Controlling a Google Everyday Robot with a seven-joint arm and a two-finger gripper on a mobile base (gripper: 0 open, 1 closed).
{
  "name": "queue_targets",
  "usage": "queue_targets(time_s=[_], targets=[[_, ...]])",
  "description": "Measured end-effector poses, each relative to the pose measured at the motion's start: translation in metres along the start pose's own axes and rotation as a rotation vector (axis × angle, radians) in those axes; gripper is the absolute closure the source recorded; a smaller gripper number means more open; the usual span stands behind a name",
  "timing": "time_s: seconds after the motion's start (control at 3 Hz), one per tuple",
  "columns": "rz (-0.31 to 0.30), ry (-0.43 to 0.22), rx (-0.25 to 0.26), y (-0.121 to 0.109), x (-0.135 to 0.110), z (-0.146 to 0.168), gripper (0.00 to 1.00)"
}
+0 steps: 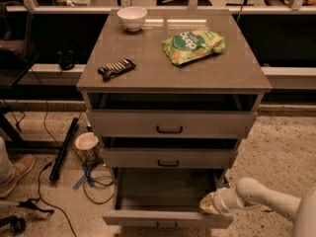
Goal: Open bottom drawer
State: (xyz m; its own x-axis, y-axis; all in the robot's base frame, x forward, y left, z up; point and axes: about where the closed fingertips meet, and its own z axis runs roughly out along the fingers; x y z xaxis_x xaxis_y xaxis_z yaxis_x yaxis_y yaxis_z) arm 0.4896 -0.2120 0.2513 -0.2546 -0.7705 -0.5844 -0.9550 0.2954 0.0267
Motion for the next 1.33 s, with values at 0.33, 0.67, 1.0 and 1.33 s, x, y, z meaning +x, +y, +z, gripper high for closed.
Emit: queue_targets(time_s=[0.33,0.67,1.0,1.33], targets=[[0.066,0.004,0.039,-0.025,0.0,0.017,0.95],[0.125,0.016,0.052,-0.049,0.011,0.038,1.0],[0.182,0.019,0.052,-0.062,0.03,0.055,1.0],[0.215,0.02,0.052,-0.056,0.044,0.065,1.0]])
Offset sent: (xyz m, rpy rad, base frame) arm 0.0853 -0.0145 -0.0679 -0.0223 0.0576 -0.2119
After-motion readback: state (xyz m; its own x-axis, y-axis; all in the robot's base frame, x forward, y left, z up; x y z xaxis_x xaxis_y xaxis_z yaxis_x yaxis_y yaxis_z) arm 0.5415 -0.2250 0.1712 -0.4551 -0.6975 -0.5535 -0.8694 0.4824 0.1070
